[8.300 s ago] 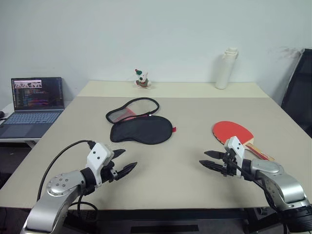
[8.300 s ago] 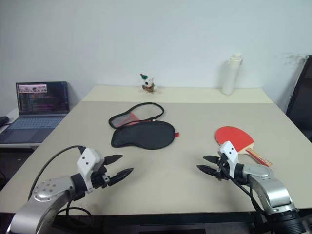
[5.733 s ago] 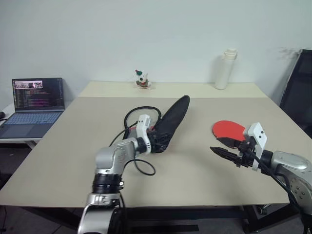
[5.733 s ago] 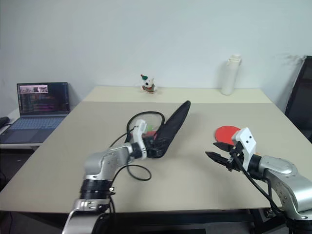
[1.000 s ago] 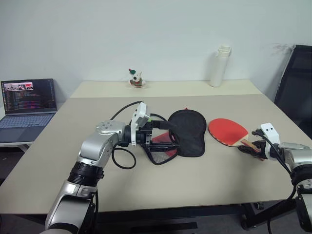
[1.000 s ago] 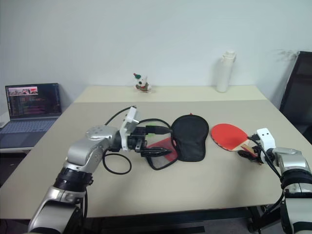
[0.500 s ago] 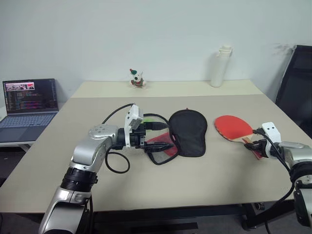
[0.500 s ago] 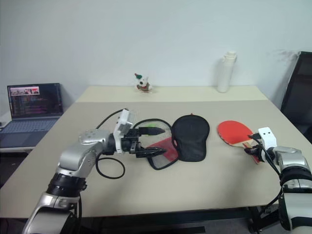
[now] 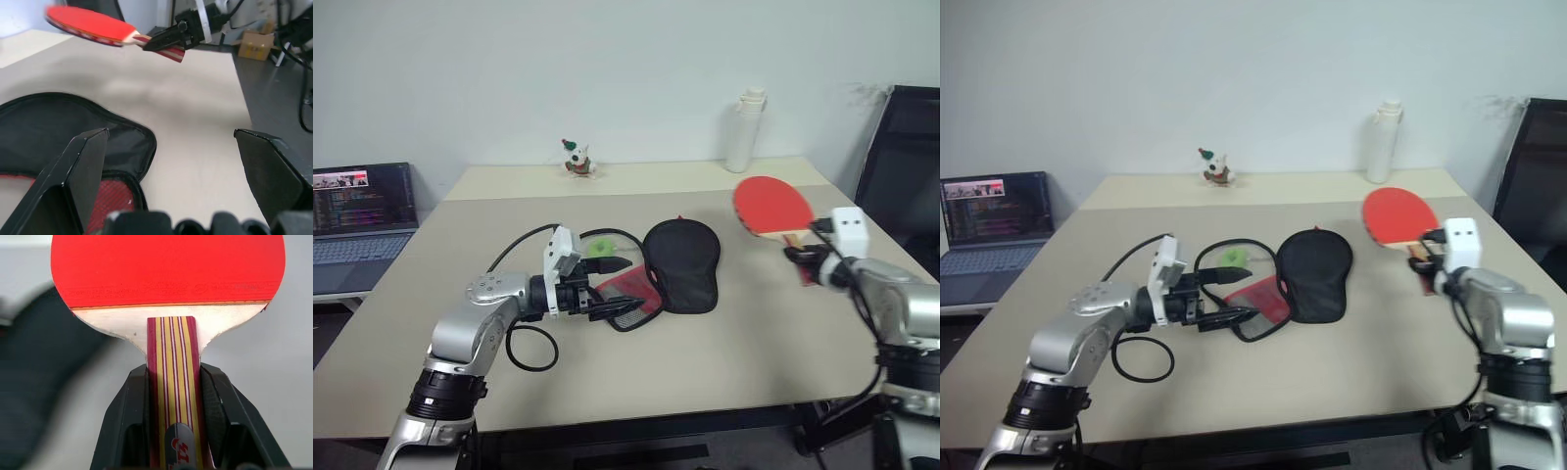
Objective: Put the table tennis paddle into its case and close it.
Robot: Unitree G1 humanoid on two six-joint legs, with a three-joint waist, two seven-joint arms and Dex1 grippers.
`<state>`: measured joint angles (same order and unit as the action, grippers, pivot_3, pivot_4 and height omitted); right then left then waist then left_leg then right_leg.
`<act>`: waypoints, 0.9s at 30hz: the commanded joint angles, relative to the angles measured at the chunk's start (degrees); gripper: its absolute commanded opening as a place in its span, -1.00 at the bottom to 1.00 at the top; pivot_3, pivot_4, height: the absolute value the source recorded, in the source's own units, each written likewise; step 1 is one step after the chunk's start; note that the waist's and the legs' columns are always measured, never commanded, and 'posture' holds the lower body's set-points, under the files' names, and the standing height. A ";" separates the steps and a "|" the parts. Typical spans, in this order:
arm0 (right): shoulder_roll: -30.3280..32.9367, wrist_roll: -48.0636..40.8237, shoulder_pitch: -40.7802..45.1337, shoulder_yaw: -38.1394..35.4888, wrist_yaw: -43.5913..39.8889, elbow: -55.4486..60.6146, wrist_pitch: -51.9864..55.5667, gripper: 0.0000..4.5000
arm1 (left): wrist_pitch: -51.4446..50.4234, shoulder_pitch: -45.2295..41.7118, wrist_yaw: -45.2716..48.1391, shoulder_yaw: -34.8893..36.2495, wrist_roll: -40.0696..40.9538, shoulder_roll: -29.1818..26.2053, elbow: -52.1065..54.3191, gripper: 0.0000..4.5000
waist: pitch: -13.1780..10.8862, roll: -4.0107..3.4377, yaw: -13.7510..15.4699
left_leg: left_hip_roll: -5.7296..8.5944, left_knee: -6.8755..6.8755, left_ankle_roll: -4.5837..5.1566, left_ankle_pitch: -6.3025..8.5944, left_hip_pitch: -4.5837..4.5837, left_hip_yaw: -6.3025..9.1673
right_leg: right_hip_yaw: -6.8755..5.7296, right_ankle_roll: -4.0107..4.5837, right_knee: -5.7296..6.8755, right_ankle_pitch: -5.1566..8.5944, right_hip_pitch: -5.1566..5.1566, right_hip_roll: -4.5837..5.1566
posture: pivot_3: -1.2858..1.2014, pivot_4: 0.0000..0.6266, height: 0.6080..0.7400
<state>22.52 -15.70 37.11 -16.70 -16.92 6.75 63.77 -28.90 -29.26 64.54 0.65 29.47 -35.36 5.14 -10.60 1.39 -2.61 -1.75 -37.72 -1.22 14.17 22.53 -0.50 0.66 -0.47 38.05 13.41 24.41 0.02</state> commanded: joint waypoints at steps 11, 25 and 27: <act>-23.92 4.24 5.88 6.21 18.42 -10.42 -11.62 -0.53 | 0.37 2.28 -1.19 1.61 1.15 -1.90 4.73 1.00 | -0.01 -0.01 1.00 | 0.05 -0.02 0.00 0.00 0.68 -0.15 | 0.15 0.11 -0.11 -0.11 0.64 0.39 | 0.03 -0.52 1.00; -23.65 5.37 6.55 6.81 19.24 -20.97 -17.52 -0.53 | -0.41 3.98 -3.06 2.12 1.84 -2.18 6.75 1.00 | -0.01 0.00 0.73 | 0.07 -0.02 0.00 0.00 0.54 -0.18 | 0.18 -0.05 -0.03 -0.04 0.63 0.17 | 0.03 -0.52 1.00; -24.01 5.22 6.51 6.79 19.61 -20.73 -17.39 -0.53 | -0.42 3.89 -2.99 2.11 1.82 -2.24 6.63 1.00 | 0.00 0.00 0.72 | 0.07 -0.02 0.01 0.00 0.53 -0.19 | 0.19 -0.05 -0.03 -0.04 0.62 0.17 | 0.03 -0.52 1.00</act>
<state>-1.11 -10.27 42.37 -9.91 1.98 -14.71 47.68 -29.58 -25.04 61.76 1.54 30.28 -36.88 10.00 -10.60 1.40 -1.89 -1.68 -37.74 -1.21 14.17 23.05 -0.70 0.85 -0.52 38.02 13.37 25.02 0.19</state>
